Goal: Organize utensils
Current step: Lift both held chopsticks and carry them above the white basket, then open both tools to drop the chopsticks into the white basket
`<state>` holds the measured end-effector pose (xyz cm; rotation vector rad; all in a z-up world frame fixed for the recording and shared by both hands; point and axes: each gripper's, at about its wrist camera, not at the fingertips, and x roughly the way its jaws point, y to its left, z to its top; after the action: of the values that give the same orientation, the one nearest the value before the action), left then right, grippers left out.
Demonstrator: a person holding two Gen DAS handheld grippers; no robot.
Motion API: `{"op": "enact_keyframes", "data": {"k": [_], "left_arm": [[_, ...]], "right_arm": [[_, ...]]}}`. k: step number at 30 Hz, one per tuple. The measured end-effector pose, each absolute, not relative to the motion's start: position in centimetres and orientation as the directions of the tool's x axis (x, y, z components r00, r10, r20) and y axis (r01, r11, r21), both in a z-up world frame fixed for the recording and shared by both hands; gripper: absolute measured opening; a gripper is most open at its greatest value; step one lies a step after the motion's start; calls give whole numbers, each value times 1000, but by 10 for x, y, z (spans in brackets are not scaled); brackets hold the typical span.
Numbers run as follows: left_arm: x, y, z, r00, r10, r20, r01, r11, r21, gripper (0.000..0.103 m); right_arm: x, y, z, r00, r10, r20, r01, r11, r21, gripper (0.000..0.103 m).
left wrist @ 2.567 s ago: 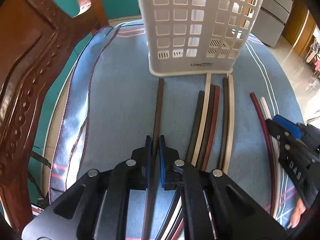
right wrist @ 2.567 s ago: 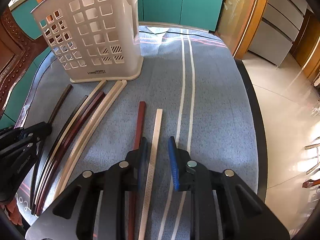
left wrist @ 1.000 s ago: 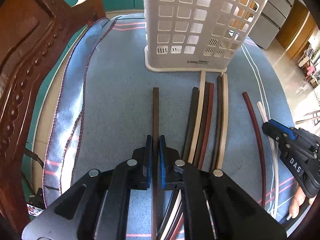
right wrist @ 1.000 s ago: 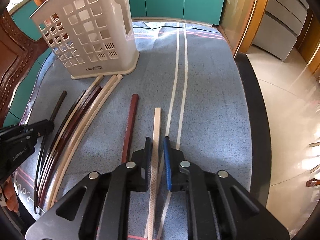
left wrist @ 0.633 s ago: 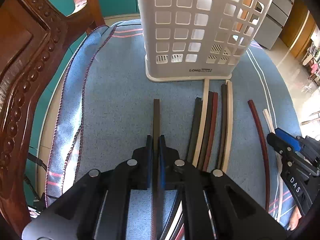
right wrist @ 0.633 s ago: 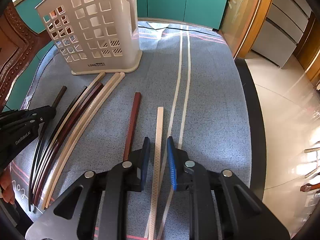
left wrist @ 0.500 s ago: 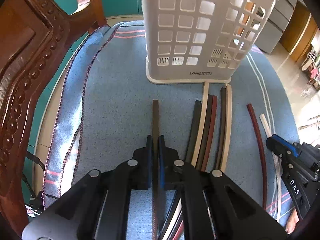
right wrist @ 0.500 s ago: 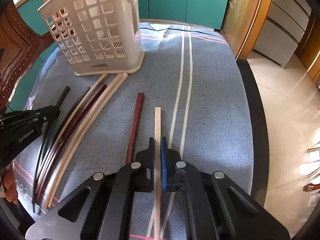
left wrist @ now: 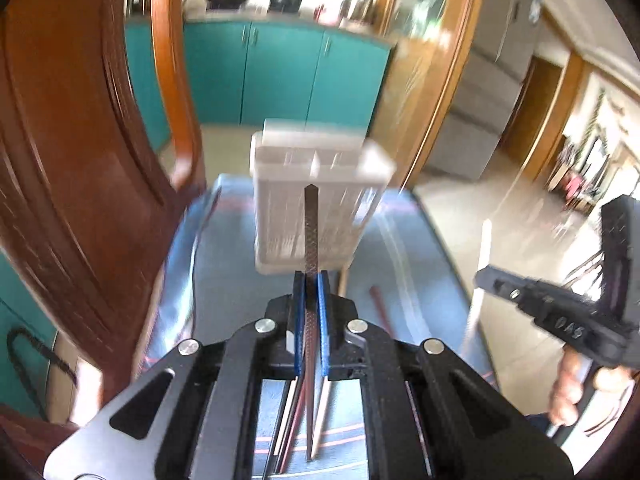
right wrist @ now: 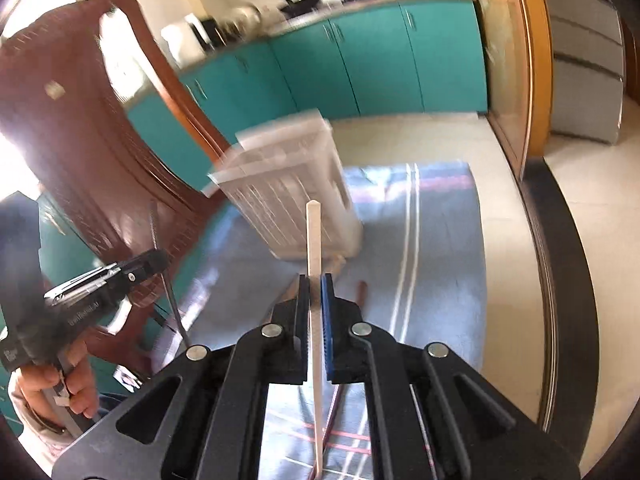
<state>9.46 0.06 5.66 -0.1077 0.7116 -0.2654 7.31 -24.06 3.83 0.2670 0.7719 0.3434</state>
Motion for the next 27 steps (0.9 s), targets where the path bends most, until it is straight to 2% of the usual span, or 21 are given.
{"op": "enact_keyframes", "data": {"k": [6, 11, 15, 16, 17, 20, 24, 27], "left_arm": [[86, 13, 136, 816, -323, -479, 241, 944, -225, 7], [99, 35, 184, 907, -303, -294, 204, 924, -322, 7], [105, 56, 189, 955, -244, -169, 157, 898, -411, 7], [110, 59, 187, 961, -227, -157, 142, 893, -426, 7], [115, 60, 185, 962, -219, -161, 131, 893, -430, 7], [124, 58, 180, 973, -173, -151, 97, 906, -411, 7], [135, 43, 169, 982, -123, -143, 69, 939, -337, 7], [160, 32, 146, 975, -107, -193, 45, 952, -304, 7]], "right_arm": [[59, -245, 99, 757, 424, -497, -248, 891, 381, 7], [68, -256, 147, 850, 372, -373, -204, 885, 419, 7], [84, -263, 170, 937, 305, -170, -192, 856, 479, 7], [89, -259, 172, 962, 253, -100, -176, 861, 478, 7], [95, -256, 171, 972, 218, -83, -156, 870, 468, 7], [129, -232, 152, 984, 113, -140, -50, 918, 395, 7], [156, -209, 116, 963, 107, -249, -21, 946, 324, 7], [161, -199, 100, 952, 107, -288, -24, 960, 277, 7]]}}
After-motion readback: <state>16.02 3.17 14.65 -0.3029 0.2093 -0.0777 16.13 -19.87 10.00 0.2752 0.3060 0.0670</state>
